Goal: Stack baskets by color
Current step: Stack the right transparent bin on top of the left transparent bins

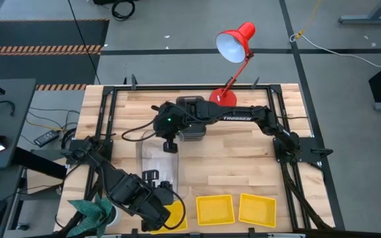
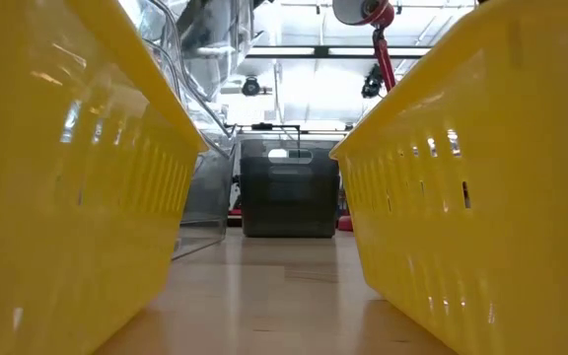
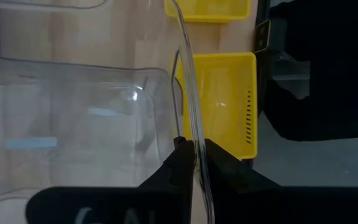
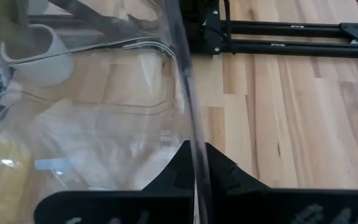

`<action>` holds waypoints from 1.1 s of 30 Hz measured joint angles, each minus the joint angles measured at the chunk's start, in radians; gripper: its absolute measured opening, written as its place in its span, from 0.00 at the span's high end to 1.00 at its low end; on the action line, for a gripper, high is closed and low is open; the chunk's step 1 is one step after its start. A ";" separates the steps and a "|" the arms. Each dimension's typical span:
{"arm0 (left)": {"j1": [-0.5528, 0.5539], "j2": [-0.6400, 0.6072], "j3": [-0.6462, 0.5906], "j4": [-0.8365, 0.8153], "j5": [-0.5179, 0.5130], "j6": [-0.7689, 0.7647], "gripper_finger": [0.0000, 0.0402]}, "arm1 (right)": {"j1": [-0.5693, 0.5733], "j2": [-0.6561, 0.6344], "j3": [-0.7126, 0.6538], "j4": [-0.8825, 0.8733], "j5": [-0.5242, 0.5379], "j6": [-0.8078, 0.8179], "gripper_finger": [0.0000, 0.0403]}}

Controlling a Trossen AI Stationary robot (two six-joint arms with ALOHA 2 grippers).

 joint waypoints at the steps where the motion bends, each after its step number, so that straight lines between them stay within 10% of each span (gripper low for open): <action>1: -0.003 0.000 0.000 0.000 0.005 -0.008 0.93 | 0.003 0.000 0.000 0.001 0.001 0.001 0.98; 21: -0.097 0.000 0.000 0.002 0.046 -0.008 0.91 | 0.057 -0.002 -0.021 -0.047 0.051 0.087 0.98; 33: -0.098 0.000 0.000 0.003 0.045 -0.063 0.72 | 0.060 -0.002 -0.023 -0.067 0.056 0.083 0.82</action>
